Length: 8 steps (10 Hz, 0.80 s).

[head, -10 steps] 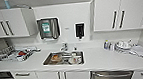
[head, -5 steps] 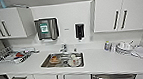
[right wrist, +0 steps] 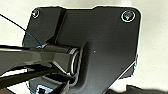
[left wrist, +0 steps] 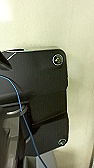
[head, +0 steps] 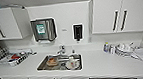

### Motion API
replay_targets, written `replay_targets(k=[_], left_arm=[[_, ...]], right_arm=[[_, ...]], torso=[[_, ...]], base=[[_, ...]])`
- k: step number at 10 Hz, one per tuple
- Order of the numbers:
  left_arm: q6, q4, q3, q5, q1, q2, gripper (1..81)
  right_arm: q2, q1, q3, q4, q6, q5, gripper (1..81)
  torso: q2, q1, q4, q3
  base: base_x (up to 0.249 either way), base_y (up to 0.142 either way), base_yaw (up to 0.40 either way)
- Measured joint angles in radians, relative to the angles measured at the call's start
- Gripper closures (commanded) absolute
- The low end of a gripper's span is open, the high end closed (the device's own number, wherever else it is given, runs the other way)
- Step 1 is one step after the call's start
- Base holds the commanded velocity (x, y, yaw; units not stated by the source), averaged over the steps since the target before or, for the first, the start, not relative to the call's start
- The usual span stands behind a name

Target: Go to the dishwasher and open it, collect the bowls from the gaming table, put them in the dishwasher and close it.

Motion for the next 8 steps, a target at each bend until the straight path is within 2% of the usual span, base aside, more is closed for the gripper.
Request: replay_targets(k=[4,8], left_arm=[[0.000,0.000,0.000,0.000,-0.001,0.001,1.0],[0.000,0.000,0.000,-0.004,-0.006,0.003,1.0]], right_arm=[[-0.001,0.000,0.000,0.000,0.000,0.000,1.0],[-0.002,0.003,0.000,0.000,0.000,0.001,1.0]], torso=[[0.000,0.000,0.000,0.000],[0.000,0.001,0.000,0.000]], base=[[0.102,-0.081,0.000],[0.023,0.000,0.000]])
